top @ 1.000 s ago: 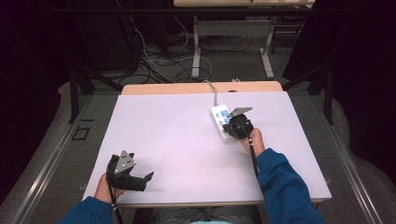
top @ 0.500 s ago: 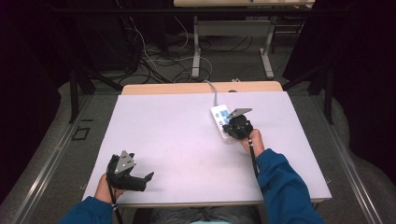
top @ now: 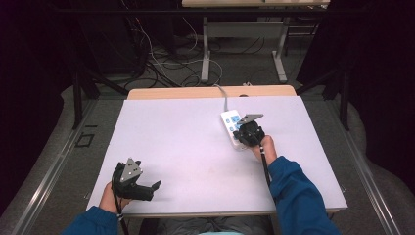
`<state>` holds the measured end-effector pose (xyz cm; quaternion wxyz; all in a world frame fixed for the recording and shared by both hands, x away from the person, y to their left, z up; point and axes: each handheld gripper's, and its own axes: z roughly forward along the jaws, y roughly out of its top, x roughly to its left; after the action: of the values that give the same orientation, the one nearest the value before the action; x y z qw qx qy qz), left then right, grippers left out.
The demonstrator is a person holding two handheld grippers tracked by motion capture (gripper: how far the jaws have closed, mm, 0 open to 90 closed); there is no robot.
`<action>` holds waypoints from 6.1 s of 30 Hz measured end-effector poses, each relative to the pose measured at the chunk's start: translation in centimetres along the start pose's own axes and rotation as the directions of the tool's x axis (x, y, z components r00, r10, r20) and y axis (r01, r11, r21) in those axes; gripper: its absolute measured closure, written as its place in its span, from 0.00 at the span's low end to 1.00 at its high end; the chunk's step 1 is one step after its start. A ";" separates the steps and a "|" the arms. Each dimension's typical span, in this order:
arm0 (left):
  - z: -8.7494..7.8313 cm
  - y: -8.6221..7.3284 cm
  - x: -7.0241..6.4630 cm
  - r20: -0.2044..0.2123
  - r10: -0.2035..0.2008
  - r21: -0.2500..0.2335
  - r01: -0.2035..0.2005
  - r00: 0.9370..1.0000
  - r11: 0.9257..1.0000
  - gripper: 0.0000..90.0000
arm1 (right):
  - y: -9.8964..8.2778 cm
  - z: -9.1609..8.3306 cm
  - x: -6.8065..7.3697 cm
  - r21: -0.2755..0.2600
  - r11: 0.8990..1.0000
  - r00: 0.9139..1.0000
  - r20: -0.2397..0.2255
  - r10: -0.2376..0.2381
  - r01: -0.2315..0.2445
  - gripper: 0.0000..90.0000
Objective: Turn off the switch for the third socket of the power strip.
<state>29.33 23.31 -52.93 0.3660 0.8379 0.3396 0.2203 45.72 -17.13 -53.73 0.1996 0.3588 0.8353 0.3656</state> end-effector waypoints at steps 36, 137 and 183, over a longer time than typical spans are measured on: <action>0.2 0.1 0.0 0.004 0.009 0.005 -0.009 1.000 1.000 0.01 | 0.0 0.1 0.9 0.004 0.999 0.998 0.029 -0.052 0.052 1.00; 0.2 0.1 -0.1 0.011 -0.005 -0.002 0.005 1.000 1.000 0.01 | 0.1 -0.1 0.9 -0.024 0.999 1.000 0.006 -0.023 0.023 1.00; 0.1 0.2 0.0 0.010 0.005 -0.008 -0.005 1.000 1.000 0.01 | 0.6 -5.5 0.8 -0.117 0.992 0.992 -0.127 0.027 -0.042 0.00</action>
<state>29.47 23.21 -52.80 0.3707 0.8384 0.3348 0.2182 42.12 -18.81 -49.73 0.1616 0.3372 0.8164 0.4402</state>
